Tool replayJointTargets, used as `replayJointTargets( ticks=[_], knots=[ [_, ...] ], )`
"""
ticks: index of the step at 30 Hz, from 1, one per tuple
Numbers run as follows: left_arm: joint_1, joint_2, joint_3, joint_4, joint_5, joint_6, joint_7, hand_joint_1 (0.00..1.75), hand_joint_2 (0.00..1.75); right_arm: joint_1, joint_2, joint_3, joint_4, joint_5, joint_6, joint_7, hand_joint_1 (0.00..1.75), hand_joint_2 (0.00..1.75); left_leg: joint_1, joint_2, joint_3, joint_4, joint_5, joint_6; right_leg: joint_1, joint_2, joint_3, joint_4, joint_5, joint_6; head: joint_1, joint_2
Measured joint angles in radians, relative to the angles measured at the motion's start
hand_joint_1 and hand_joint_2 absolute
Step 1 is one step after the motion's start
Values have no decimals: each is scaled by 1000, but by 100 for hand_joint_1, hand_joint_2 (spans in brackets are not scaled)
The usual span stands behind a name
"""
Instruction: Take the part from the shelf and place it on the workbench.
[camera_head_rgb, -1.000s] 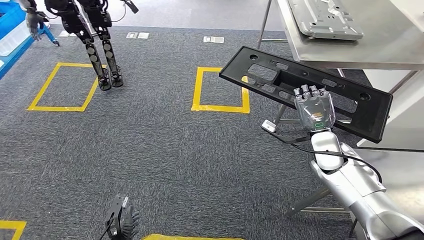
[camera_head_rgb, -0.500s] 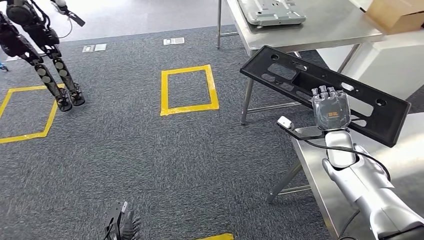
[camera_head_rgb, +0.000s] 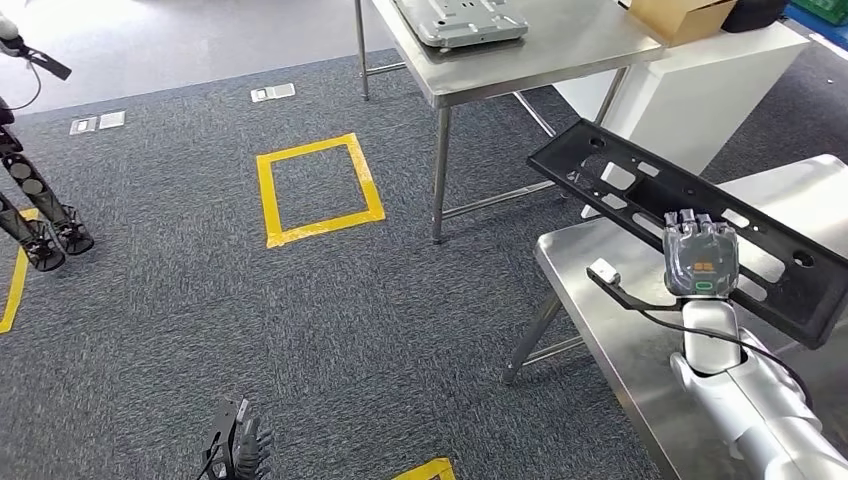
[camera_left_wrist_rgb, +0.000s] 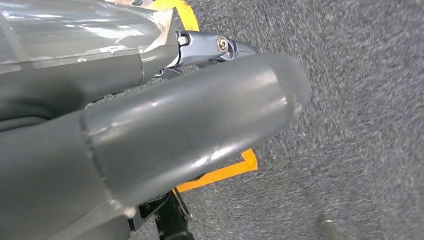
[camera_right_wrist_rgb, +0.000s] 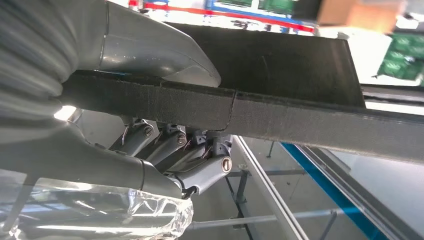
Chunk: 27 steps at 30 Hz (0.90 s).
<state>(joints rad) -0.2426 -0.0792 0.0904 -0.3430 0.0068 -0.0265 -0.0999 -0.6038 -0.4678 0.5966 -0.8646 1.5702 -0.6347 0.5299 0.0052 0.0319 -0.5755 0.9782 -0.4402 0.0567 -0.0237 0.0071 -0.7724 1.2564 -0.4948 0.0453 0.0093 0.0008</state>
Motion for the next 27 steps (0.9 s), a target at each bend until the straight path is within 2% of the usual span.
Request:
replayJointTargets(
  ticks=[1,2,3,4,5,6,7,8,10,11,12,13,14,15,16,18,19,20,21,23,25,27],
  knots=[
    [0,0,0,0,0,0,0,0,0,9,-4,-3,-5,0,0,1,175,175,1,13,0,2,-3,-4,-5,-12,31,-59,22,11,1,0],
    [-1,0,0,0,0,1,0,0,0,15,-6,-7,-10,0,-1,1,175,175,0,27,1,6,-7,-9,-9,-35,73,-137,46,21,1,0],
    [-1,1,0,0,0,1,0,0,0,17,-8,-10,-15,1,-1,1,175,175,-2,38,0,10,-12,-16,-7,-57,110,-201,66,25,1,0],
    [-1,2,0,0,0,1,0,0,0,19,-10,-13,-20,1,-1,1,175,175,-6,49,1,14,-18,-23,-5,-70,134,-244,78,24,1,0],
    [-2,3,0,0,0,1,0,0,0,22,-11,-16,-23,1,-1,2,175,175,-9,59,3,17,-23,-29,-2,-75,143,-260,83,18,1,0],
    [-2,3,0,0,0,1,0,0,0,24,-13,-18,-25,1,-1,3,175,175,-10,69,6,18,-27,-32,2,-63,143,-258,84,12,-1,0],
    [-3,2,0,0,0,1,0,0,0,28,-16,-20,-27,0,-1,4,175,175,-8,78,9,19,-31,-37,-1,-49,143,-257,85,4,-2,0],
    [-4,2,0,0,0,1,0,0,0,30,-19,-22,-29,0,-1,4,175,175,-4,73,9,25,-38,-41,-4,-38,143,-257,86,-2,-3,0],
    [-4,1,0,0,0,1,0,0,0,31,-21,-25,-34,1,-1,4,175,175,4,30,-14,85,-82,-49,-8,-16,145,-257,88,-18,-4,0],
    [-3,1,0,0,0,1,0,0,0,31,-21,-26,-37,1,-1,4,175,175,7,1,-43,149,-118,-51,-7,-5,145,-257,88,-24,-6,0],
    [-2,1,0,0,0,1,0,0,0,31,-20,-26,-38,1,-1,4,175,175,7,-19,-78,224,-153,-51,-4,6,145,-257,88,-29,-7,0],
    [-1,2,0,0,0,1,0,0,0,33,-19,-26,-39,1,-1,4,175,175,7,-29,-112,290,-177,-50,-1,19,145,-257,89,-31,-7,0],
    [0,1,0,0,0,1,0,0,0,34,-18,-26,-39,1,-1,4,175,175,7,-33,-134,327,-182,-47,3,32,145,-257,89,-31,-7,0],
    [1,1,0,0,0,1,0,0,0,35,-18,-26,-39,1,-1,4,175,175,7,-35,-136,323,-166,-43,5,44,145,-257,90,-32,-7,0],
    [1,2,0,0,0,2,0,0,0,36,-19,-26,-40,1,-1,4,175,175,6,-40,-117,278,-134,-38,6,58,145,-257,90,-32,-7,0],
    [0,4,0,0,2,5,0,0,0,39,-20,-27,-50,1,-1,9,175,175,6,-75,-51,136,-63,-25,9,83,145,-255,92,-32,-7,0],
    [0,6,0,0,4,6,0,0,0,43,-21,-27,-60,1,-1,12,175,175,5,-90,-24,81,-42,-21,10,94,143,-255,93,-30,-7,0],
    [0,7,1,0,5,7,0,0,0,50,-25,-28,-73,1,-1,16,175,175,3,-100,-9,52,-34,-19,10,103,141,-254,95,-27,-7,0],
    [-1,9,1,0,6,7,0,0,0,58,-32,-30,-88,1,-1,20,175,175,-1,-98,-3,42,-34,-17,9,112,139,-255,97,-23,-7,0],
    [-3,8,1,0,8,9,0,0,0,75,-49,-35,-114,1,-1,25,175,175,-4,-77,0,32,-26,-10,8,120,131,-259,102,-12,-7,0],
    [-4,9,1,0,10,10,0,0,0,85,-62,-41,-135,1,-1,29,175,175,-2,-54,6,12,-13,1,12,77,107,-225,83,-9,-4,0],
    [-4,11,1,0,11,10,0,0,0,93,-68,-42,-153,1,-1,31,175,175,-3,-29,8,3,-8,8,11,22,53,-109,27,-10,1,0]
  ],
)
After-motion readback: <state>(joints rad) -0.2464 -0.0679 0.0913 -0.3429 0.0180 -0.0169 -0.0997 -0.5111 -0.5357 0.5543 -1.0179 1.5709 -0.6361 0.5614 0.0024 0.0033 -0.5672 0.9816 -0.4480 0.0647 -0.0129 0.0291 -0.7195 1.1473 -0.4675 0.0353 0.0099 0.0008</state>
